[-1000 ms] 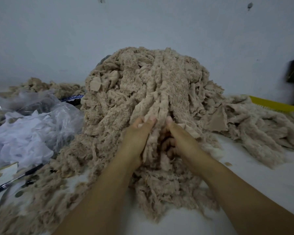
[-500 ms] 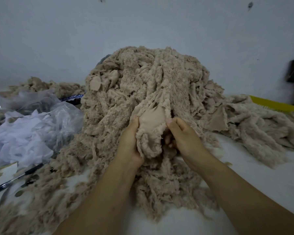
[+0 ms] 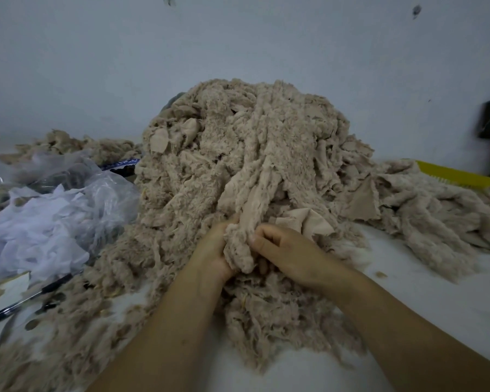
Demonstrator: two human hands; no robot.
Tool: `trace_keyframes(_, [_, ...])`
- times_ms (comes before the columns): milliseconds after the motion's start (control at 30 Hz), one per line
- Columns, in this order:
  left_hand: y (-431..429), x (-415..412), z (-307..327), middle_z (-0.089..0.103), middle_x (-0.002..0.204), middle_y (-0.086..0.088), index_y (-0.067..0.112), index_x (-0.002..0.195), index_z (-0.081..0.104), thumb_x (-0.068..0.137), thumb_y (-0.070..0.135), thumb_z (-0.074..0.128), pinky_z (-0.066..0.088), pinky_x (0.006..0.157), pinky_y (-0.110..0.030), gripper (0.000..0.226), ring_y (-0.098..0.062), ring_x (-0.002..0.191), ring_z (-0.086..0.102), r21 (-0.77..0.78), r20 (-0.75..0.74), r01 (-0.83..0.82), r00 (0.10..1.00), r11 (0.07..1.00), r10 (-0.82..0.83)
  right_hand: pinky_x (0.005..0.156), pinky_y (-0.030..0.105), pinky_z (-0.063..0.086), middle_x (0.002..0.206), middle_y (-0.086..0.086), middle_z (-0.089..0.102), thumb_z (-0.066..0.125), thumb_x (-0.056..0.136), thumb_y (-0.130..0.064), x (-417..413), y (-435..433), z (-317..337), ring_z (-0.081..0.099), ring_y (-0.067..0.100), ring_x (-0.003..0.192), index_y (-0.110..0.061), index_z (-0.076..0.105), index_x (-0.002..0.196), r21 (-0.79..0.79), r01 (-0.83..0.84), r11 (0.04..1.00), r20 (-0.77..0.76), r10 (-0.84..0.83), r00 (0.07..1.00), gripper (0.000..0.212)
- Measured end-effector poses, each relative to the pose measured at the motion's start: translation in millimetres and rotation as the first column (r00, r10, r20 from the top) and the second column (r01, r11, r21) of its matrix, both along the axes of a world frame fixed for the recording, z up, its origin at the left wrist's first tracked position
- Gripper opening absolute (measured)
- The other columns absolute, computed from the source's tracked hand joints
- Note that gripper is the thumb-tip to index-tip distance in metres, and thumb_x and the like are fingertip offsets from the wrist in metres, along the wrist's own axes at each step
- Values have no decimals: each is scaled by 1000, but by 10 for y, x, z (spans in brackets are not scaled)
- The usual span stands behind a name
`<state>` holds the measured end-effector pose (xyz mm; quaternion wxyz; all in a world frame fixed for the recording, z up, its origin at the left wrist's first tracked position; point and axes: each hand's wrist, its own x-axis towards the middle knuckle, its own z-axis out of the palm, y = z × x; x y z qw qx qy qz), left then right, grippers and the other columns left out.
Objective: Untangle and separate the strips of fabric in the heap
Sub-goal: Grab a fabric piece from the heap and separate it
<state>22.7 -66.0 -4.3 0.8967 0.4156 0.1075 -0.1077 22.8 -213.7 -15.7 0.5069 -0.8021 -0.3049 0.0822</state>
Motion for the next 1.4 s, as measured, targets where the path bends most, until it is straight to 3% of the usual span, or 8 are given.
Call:
trace_keyframes(167, [-8,3,70,75,102,-10,11,99,80,88,49,59,62,68,-32,45,-21,88,74,-22,77,118,990,993,-116,58,13,41,65,-10,61,49,101,-39,-55,4,56,56,-3,60,-19,54,78,-57,-76,995,-12,76,997,30])
trace_keyframes(300, [-29,0,74,71,109,-13,6,124,69,92,39,62,62,76,-37,47,-24,91,71,-19,26,65,998,998,-64,61,13,44,64,-17,61,49,101,-35,-53,-48,85,58,-4,64,-22,55,77,-61,-116,991,-63,113,992,28])
trace_keyframes(367, [-46,-1,77,72,104,-15,5,131,62,98,41,55,63,63,-36,49,-25,84,72,-46,44,-16,999,999,18,64,17,47,70,-15,64,50,101,-36,-46,-81,81,62,1,69,-23,58,78,6,-109,994,-113,109,988,28])
trace_keyframes(533, [-66,-101,145,69,120,-21,8,129,63,93,42,57,58,87,-41,50,-32,109,69,-4,230,-53,972,999,52,61,22,50,73,-5,67,51,101,-28,-12,-93,61,62,9,66,-24,65,68,280,1,960,-346,100,933,36])
trace_keyframes(733, [-80,-256,230,78,92,-10,20,89,82,79,45,67,58,63,-24,31,-19,81,76,286,370,-78,928,955,-35,66,33,55,89,13,63,47,101,-29,39,-52,34,63,19,72,-8,65,102,406,148,902,-460,62,886,27])
trace_keyframes(900, [-139,-316,208,77,88,-5,22,90,81,79,39,69,57,66,-21,24,-12,75,72,440,351,41,912,897,-214,99,39,50,120,14,69,53,85,-55,76,-66,128,65,25,114,-13,71,115,666,271,695,-465,103,879,55])
trace_keyframes(1033, [-219,-363,190,65,83,-10,27,81,78,77,46,68,47,67,-21,22,-21,75,58,583,290,136,886,801,-361,76,31,60,100,15,75,62,87,-40,82,-100,135,73,25,94,-15,80,87,639,350,685,-481,2,876,31])
trace_keyframes(1400, [-252,-426,173,76,84,4,24,86,80,78,40,66,54,68,-16,22,-5,73,70,593,236,270,842,759,-484,64,28,55,84,2,61,40,105,-38,281,-216,53,60,16,68,-11,61,99,442,671,596,-633,-323,704,35])
